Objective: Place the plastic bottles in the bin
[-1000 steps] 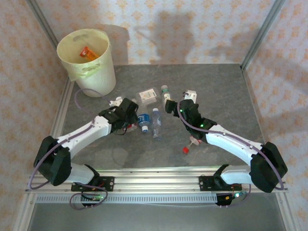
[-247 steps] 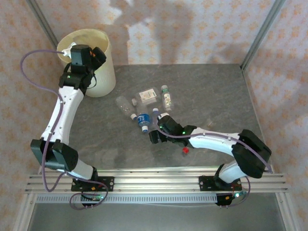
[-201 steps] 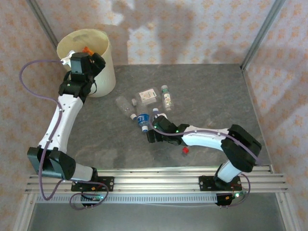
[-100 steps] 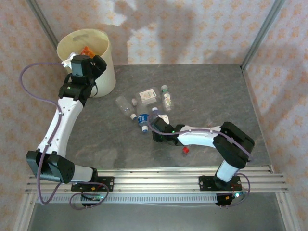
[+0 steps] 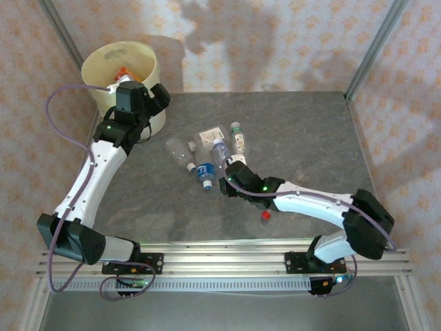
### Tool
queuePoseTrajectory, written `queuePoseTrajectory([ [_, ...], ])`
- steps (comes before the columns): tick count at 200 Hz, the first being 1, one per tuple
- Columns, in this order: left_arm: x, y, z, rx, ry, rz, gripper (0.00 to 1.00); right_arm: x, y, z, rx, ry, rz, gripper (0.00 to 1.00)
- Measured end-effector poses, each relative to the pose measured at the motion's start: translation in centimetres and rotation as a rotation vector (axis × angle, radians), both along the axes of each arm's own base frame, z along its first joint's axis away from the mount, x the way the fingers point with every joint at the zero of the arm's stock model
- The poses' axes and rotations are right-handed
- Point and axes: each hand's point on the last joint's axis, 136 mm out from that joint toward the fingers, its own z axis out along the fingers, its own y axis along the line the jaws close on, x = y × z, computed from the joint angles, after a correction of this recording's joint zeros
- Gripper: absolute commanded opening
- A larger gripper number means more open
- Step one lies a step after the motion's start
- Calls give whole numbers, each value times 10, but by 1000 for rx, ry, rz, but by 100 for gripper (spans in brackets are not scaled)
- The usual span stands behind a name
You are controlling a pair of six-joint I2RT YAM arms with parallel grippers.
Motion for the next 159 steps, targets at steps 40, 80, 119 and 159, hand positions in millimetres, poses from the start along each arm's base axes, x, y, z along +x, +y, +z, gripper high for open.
queuePoseTrajectory([
  [40, -10, -37, -44, -100, 96, -162, 100, 3, 16, 32, 95, -81, 64, 39],
  [80, -39, -91, -66, -180, 157, -383, 100, 10, 29, 52, 180, -135, 74, 39],
  [119, -68, -128, -70, -212, 175, -551, 100, 12, 47, 65, 203, -169, 147, 39],
  [159, -77, -140, -88, -219, 208, -610, 91, 14, 69, 82, 234, -203, 231, 39],
])
